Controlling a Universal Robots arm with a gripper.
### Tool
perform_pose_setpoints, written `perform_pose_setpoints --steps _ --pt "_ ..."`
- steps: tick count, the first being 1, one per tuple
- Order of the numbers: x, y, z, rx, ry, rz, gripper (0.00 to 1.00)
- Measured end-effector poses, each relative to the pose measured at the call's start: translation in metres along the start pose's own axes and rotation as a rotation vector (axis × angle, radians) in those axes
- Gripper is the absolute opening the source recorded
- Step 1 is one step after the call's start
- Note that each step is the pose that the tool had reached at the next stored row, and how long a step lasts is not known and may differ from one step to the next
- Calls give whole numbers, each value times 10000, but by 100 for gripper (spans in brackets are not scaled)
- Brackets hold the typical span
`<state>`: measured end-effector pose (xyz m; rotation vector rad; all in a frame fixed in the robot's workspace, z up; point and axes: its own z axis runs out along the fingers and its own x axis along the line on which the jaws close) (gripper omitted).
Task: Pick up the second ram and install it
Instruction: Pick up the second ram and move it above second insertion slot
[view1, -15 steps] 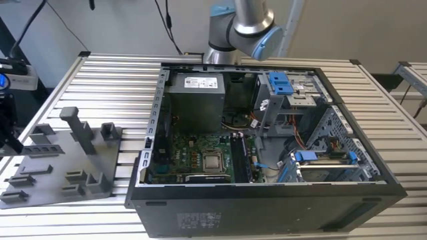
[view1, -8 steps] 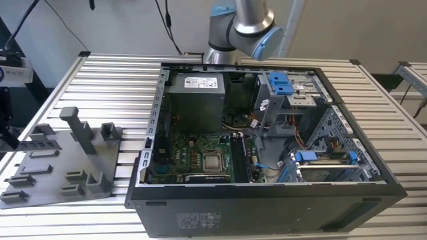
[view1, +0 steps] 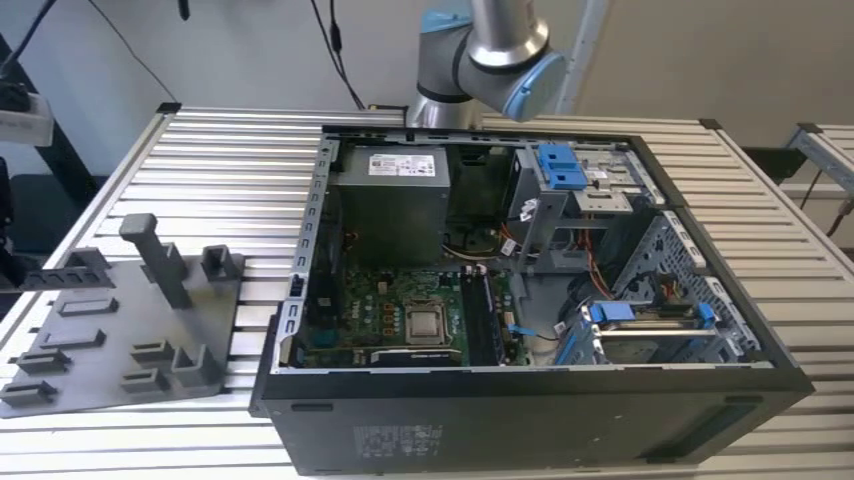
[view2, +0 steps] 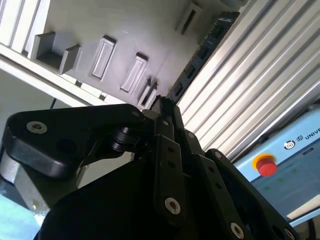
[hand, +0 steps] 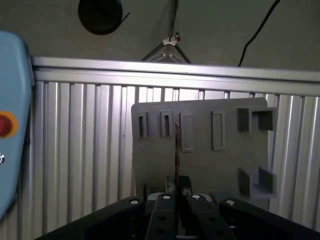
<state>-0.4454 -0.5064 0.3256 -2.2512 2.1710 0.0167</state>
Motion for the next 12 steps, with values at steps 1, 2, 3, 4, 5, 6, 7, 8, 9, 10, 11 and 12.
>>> perform_pose_setpoints --steps 1,2,3,4,5,6,7,8,9,10,11,12 --pt "-1 0 -24 0 0 0 14" --pt "-1 0 -44 0 0 0 14" --pt "-1 0 -62 0 0 0 14" --pt "-2 0 -81 -1 0 0 14" --pt "-2 0 -102 -1 0 0 14" --pt "-2 0 -124 -1 1 0 14" --pt "-3 0 -149 0 0 0 14" --pt "-3 0 -174 -1 0 0 14" --pt "-4 0 -200 -1 0 0 14" --pt "-4 0 -225 -1 1 0 14" --pt "-4 0 -251 -1 0 0 14" --pt "-5 -1 -274 0 -1 0 14"
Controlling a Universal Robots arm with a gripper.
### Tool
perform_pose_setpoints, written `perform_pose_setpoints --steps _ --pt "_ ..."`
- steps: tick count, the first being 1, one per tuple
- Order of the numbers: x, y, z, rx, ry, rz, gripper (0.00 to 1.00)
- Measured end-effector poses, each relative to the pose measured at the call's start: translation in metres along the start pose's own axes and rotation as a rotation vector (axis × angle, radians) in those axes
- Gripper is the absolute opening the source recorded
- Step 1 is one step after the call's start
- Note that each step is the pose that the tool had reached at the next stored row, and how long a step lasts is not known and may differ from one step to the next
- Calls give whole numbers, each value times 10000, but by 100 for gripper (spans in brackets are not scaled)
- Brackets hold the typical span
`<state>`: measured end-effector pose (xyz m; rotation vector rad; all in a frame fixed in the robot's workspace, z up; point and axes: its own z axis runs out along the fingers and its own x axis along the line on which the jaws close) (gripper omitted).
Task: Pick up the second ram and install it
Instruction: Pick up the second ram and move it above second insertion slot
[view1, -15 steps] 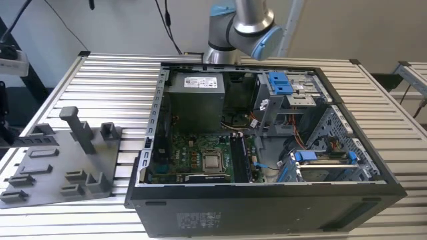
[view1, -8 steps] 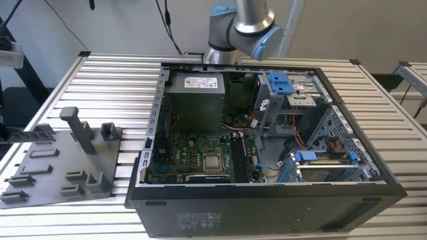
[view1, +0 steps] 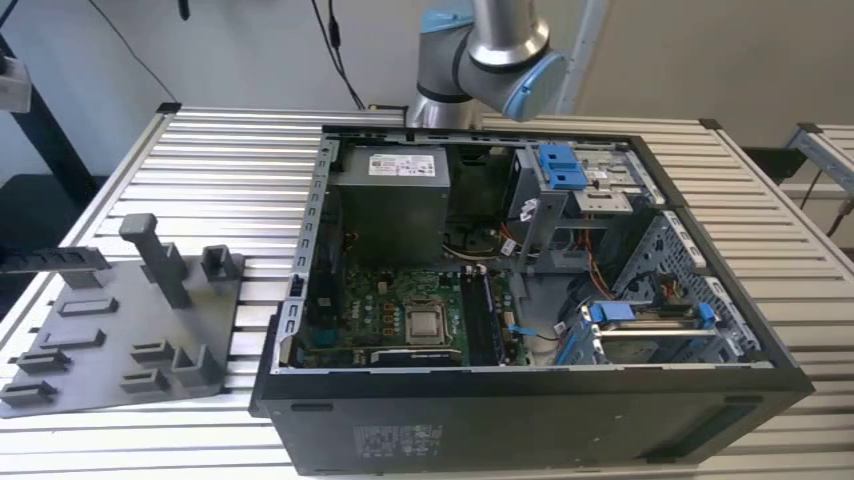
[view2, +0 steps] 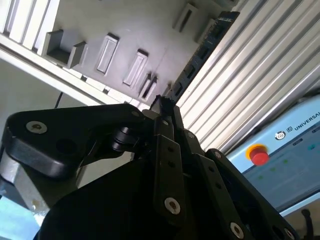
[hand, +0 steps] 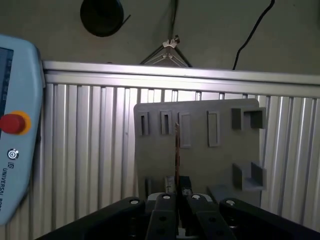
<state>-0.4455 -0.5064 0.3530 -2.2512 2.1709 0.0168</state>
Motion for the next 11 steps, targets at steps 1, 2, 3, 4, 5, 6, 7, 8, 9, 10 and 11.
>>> perform_pose_setpoints --steps 1,2,3,4,5,6,7,8,9,10,11 --pt "0 0 -22 -1 1 1 14" --pt "-1 0 -43 -1 1 0 14" --pt "-1 0 -63 -1 1 0 14" --pt "-1 0 -85 -1 1 0 14" --pt "-2 0 -108 -1 1 0 14" --pt "-2 0 -132 -1 0 0 14" --pt "-3 0 -157 0 0 0 14" --pt "-3 0 -181 -1 1 0 14" --pt "-3 -1 -206 -1 1 0 14" --pt "-4 -1 -233 -1 1 0 14" --pt "-4 -1 -257 0 1 0 14"
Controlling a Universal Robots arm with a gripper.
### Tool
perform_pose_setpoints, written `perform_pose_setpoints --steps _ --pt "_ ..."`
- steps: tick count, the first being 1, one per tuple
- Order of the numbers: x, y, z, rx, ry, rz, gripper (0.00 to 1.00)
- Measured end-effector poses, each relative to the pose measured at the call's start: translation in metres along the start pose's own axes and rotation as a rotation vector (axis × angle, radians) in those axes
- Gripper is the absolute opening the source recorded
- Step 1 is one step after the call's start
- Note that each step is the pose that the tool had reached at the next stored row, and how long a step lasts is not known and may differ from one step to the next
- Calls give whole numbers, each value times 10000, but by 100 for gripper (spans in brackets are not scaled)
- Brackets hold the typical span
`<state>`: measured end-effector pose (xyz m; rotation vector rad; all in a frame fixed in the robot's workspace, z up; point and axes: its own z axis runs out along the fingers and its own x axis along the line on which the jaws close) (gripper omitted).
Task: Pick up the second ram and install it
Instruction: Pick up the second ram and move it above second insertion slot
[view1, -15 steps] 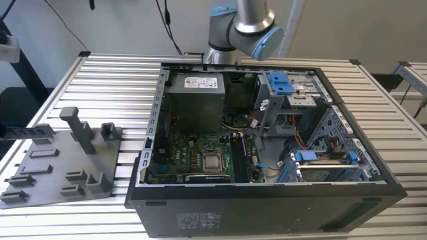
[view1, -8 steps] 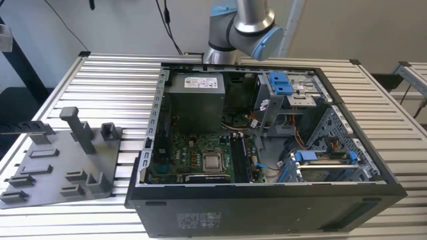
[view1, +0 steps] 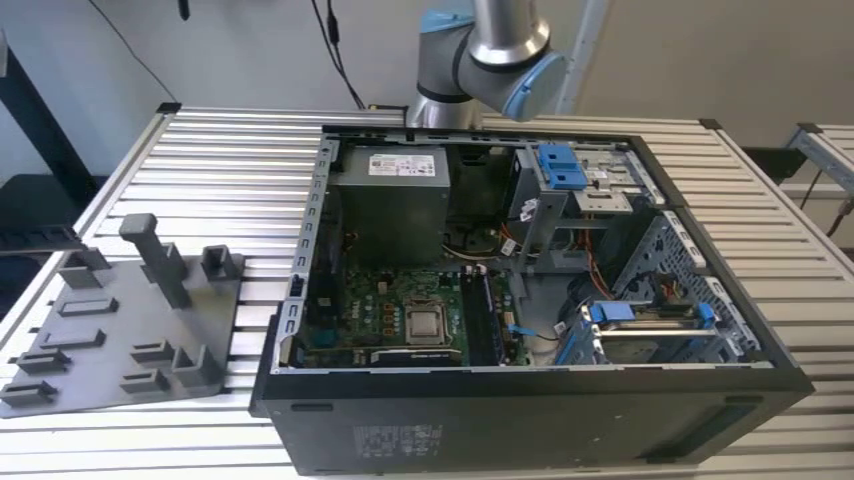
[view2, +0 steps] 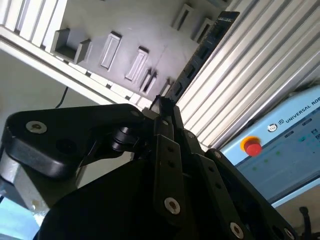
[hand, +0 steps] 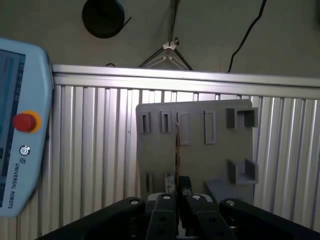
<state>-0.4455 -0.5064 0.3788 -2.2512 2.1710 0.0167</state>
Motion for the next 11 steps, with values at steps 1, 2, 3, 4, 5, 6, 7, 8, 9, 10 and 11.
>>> perform_pose_setpoints --steps 1,2,3,4,5,6,7,8,9,10,11 --pt "0 0 -24 0 0 0 14" --pt "-1 0 -48 -1 0 0 14" --pt "-1 0 -71 0 0 0 14" --pt "-2 0 -97 -1 1 0 14" --pt "-2 0 -124 1 -1 0 14" --pt "-3 0 -155 1 0 0 14" --pt "-3 0 -180 0 0 0 14" --pt "-4 0 -199 1 0 0 14" --pt "-4 0 -216 0 0 0 14" --pt "-4 0 -228 -1 1 0 14" --pt "-4 0 -228 1 -1 0 14"
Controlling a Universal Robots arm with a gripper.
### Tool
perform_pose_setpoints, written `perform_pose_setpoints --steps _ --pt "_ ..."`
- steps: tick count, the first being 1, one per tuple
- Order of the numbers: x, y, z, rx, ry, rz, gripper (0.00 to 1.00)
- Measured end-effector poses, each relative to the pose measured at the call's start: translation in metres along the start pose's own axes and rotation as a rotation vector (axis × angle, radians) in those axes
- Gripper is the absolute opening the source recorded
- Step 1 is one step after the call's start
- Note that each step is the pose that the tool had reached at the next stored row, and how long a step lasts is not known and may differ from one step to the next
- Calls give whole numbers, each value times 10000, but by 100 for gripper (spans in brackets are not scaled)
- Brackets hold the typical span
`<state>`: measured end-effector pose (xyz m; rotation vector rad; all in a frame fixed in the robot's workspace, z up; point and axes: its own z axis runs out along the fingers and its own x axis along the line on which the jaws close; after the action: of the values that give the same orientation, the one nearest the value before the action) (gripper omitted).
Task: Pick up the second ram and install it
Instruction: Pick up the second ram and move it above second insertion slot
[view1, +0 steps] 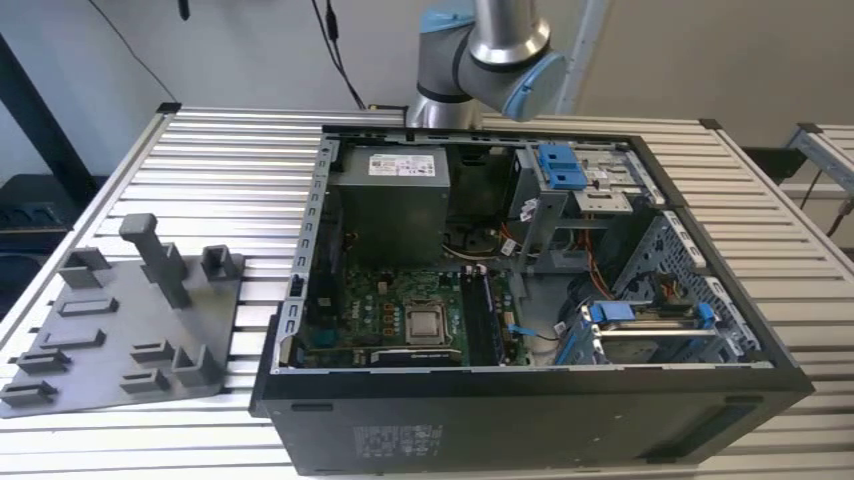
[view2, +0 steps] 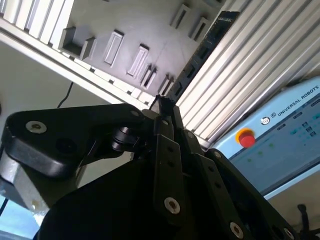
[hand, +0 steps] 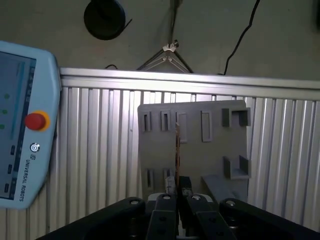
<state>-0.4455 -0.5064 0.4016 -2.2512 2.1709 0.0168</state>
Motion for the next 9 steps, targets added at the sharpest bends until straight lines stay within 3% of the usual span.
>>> perform_pose_setpoints --steps 9 --pt "-1 -7 -2 4 3 2 14"
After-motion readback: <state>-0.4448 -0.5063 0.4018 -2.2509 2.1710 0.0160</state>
